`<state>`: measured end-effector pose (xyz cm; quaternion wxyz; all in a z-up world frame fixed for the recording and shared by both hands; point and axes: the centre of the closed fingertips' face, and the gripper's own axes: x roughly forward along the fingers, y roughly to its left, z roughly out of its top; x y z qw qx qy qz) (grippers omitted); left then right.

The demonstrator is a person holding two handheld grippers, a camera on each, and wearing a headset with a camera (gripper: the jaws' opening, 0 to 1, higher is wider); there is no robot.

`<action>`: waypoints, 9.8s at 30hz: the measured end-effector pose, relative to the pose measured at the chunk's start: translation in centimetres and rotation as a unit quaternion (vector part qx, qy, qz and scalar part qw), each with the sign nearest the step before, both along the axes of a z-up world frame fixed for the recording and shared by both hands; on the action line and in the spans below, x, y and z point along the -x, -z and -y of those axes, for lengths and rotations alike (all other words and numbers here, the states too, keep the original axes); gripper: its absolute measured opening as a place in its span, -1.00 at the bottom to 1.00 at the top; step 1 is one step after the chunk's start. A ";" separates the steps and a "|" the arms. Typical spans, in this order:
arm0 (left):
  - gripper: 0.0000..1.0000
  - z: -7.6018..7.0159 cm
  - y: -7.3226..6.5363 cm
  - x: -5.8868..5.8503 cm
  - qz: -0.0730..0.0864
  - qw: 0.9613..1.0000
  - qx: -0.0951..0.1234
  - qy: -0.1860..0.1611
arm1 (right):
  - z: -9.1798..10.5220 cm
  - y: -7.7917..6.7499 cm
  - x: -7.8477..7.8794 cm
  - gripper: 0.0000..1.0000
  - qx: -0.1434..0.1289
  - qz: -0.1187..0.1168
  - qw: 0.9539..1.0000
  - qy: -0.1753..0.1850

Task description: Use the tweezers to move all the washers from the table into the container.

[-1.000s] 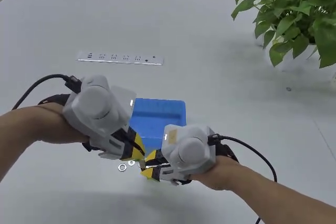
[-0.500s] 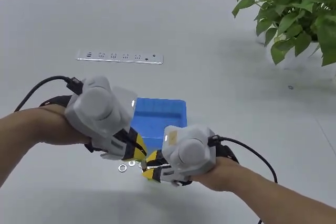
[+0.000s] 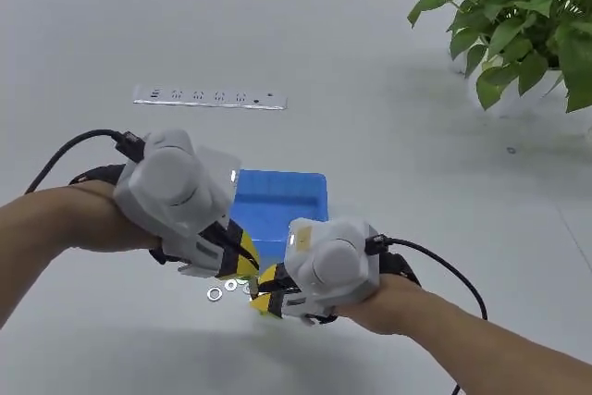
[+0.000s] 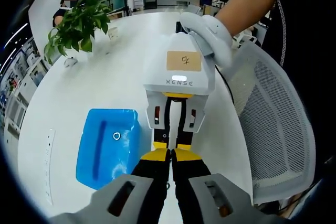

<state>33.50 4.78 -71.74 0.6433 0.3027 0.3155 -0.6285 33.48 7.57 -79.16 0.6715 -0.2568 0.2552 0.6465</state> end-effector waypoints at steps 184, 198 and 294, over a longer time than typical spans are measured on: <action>-0.90 0.7 -5.3 -7.6 0.052 0.999 -0.006 0.011 | 1.0 -5.4 -8.7 -0.78 -0.007 0.056 0.998 0.011; -0.90 0.1 -6.3 -5.8 0.060 0.998 -0.011 0.008 | 0.3 -6.5 -7.0 -0.77 -0.013 0.064 0.998 0.010; -0.90 -1.6 0.1 -1.4 -0.006 1.000 -0.024 -0.009 | -1.5 0.1 -1.4 -0.79 -0.002 0.006 1.000 -0.010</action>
